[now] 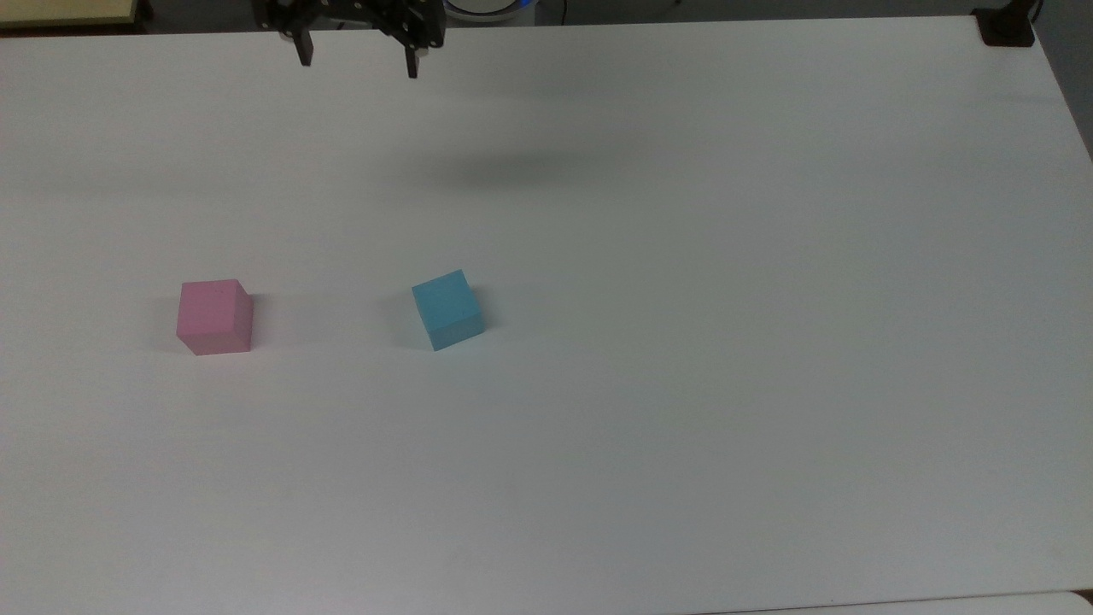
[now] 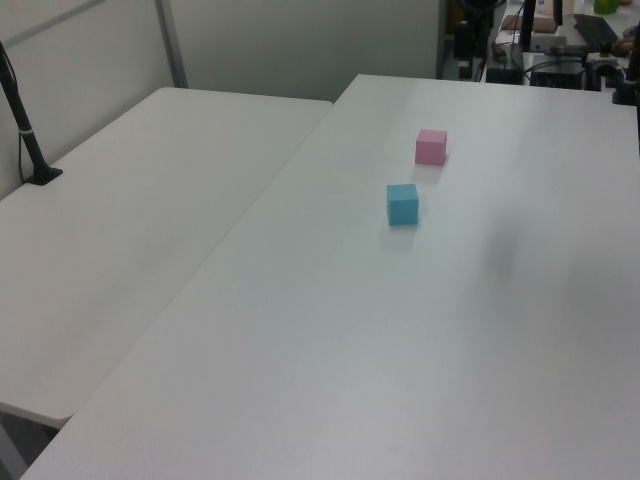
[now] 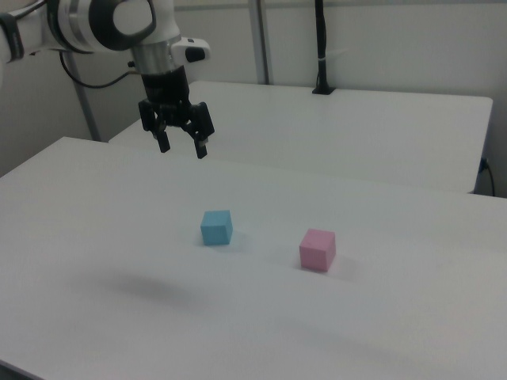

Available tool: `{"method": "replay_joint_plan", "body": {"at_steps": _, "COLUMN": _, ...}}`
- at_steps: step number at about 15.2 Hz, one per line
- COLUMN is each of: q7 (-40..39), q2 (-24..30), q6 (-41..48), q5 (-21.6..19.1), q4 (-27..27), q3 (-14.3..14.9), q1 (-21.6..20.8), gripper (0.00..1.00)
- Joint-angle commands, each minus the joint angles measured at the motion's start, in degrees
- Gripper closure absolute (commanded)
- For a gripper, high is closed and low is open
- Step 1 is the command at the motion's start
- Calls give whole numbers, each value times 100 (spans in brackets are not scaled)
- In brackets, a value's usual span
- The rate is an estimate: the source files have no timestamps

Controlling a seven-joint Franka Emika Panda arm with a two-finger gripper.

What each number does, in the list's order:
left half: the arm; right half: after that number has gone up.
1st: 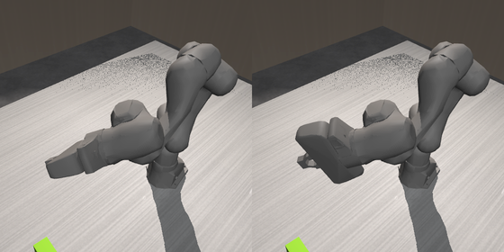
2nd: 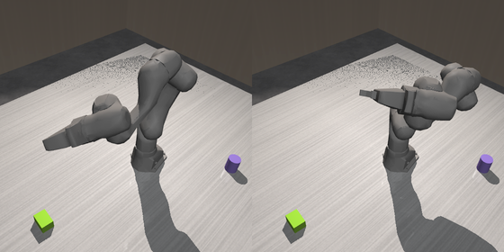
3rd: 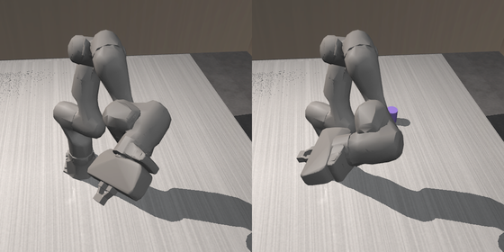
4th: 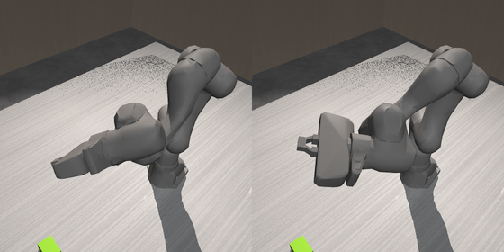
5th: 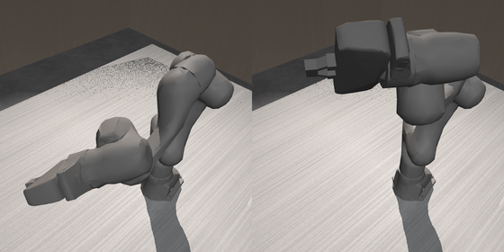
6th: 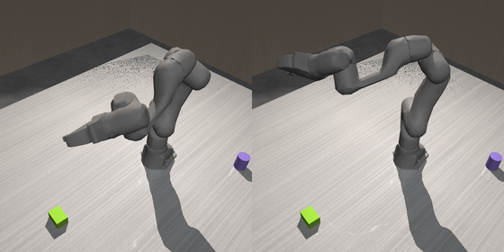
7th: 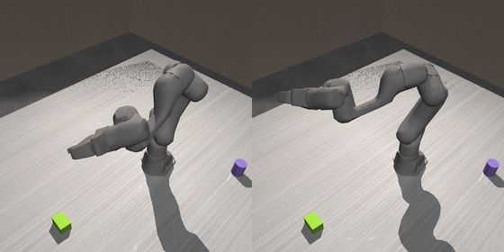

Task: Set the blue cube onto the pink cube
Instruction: 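Lower the gripper over the light-blue cube and close on it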

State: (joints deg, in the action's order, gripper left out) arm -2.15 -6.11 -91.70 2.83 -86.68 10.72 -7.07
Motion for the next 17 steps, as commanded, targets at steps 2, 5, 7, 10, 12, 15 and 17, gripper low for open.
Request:
{"method": "replay_joint_plan", "body": {"at_steps": 2, "q7": -804, "q2": -582, "q6": -822, "q5": -344, "q4": -113, "q3": 62, "q1": -216, "gripper": 0}}
{"method": "replay_joint_plan", "body": {"at_steps": 5, "q7": -1182, "q2": -1206, "q6": -1367, "q5": -345, "q4": -95, "q3": 53, "q1": -348, "gripper": 0}}
{"method": "replay_joint_plan", "body": {"at_steps": 7, "q7": -1288, "q2": -1593, "q6": -1762, "q5": -336, "q4": -86, "q3": 27, "q1": -392, "gripper": 0}}
{"method": "replay_joint_plan", "body": {"at_steps": 10, "q7": -1796, "q2": -2042, "q6": -2106, "q5": -292, "q4": -69, "q3": 27, "q1": -418, "gripper": 0}}
{"method": "replay_joint_plan", "body": {"at_steps": 12, "q7": -1956, "q2": -2218, "q6": -2238, "q5": -283, "q4": -69, "q3": 27, "q1": -418, "gripper": 0}}
{"method": "replay_joint_plan", "body": {"at_steps": 15, "q7": -1904, "q2": -2464, "q6": -2572, "q5": -257, "q4": -69, "q3": 36, "q1": -427, "gripper": 0}}
{"method": "replay_joint_plan", "body": {"at_steps": 17, "q7": -1904, "q2": -2553, "q6": -2687, "q5": -265, "q4": -86, "q3": 36, "q1": -427, "gripper": 20}}
